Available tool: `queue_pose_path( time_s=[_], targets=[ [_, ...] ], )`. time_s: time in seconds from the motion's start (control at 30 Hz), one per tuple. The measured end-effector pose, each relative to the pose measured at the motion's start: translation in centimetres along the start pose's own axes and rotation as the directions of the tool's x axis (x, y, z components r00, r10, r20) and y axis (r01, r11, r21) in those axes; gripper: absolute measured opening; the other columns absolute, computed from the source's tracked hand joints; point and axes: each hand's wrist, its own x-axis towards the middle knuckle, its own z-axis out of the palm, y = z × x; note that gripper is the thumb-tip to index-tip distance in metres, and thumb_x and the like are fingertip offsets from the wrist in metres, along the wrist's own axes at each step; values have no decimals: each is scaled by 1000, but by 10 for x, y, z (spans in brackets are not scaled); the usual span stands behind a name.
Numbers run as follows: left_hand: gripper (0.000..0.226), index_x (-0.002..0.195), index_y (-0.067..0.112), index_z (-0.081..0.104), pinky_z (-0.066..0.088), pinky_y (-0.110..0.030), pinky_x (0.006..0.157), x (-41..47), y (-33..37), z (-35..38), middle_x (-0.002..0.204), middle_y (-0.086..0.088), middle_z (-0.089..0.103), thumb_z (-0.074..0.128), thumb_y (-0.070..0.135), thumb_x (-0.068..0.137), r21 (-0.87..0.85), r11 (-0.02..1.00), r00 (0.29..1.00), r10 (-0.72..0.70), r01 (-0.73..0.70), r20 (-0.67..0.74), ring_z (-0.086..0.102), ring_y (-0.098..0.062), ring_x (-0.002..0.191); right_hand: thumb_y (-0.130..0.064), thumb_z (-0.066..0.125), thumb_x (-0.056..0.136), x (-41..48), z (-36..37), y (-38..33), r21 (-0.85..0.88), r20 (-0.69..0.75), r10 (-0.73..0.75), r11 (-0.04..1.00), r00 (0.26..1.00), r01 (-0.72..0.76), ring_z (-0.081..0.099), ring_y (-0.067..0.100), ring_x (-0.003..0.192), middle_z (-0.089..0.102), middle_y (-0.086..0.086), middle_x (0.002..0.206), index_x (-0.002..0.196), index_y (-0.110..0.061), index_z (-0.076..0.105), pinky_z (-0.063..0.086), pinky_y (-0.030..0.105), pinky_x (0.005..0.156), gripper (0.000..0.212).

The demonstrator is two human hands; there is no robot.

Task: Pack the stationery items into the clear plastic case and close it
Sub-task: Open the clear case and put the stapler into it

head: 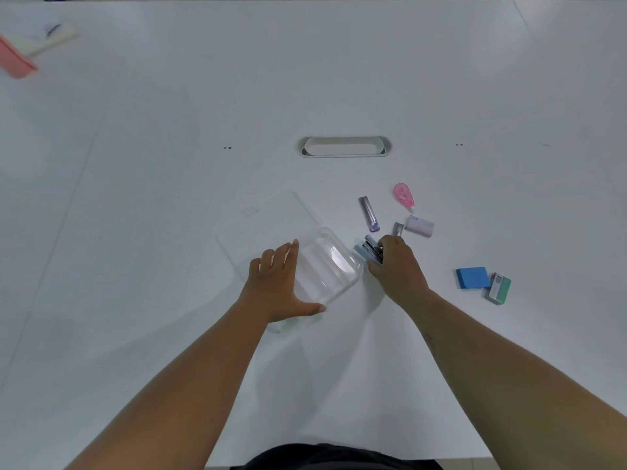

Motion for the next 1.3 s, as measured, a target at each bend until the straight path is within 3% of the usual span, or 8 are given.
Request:
queue_pose_path(
  time_s=[0.27,0.4,0.6,0.93,1.17,1.3],
  targets=[
    [135,150,21,-9,17,-45,116,1,-9,-4,159,-1,8,51,92,52,-51,998,1000,28,-28,13,11,-26,144,-18,62,85,-1,2,-47,224,-132,-6,974,991,36,51,24,81,51,7,94,98,-6,51,44,33,68,21],
    [134,150,20,-10,7,-44,119,-5,-22,-2,161,0,0,49,92,54,-26,998,999,49,-48,11,1,-24,147,-19,62,84,-3,17,-62,250,-129,-30,966,991,62,53,26,80,54,9,91,92,-7,52,42,33,61,18],
    [134,150,21,-14,4,-45,120,-11,-29,0,162,3,-9,50,91,55,-63,998,998,33,-30,50,-5,-23,148,-15,61,82,-6,35,-69,74,-191,-27,996,981,42,49,27,83,56,11,90,94,-4,54,43,36,65,18],
    [133,150,23,-14,5,-47,120,-9,-31,-2,162,3,-9,50,91,55,-68,997,997,42,-37,69,-6,-24,148,-18,60,82,-12,38,-61,-19,-207,-47,999,977,44,48,24,80,56,9,90,96,-7,56,50,38,65,18],
    [136,150,23,-15,2,-45,119,-8,-32,-2,161,3,-11,51,92,51,-71,996,996,52,-46,77,-8,-24,148,-12,60,81,-10,31,-58,-202,-184,-332,934,925,295,56,27,83,62,6,96,106,-9,60,50,38,67,25],
    [136,149,24,-15,3,-46,119,-7,-32,0,161,3,-11,51,92,52,-71,997,996,48,-43,71,-8,-23,148,-11,59,85,-4,37,-56,-242,-181,-318,931,931,271,56,28,77,64,7,86,102,-8,63,49,39,65,17]
  ],
)
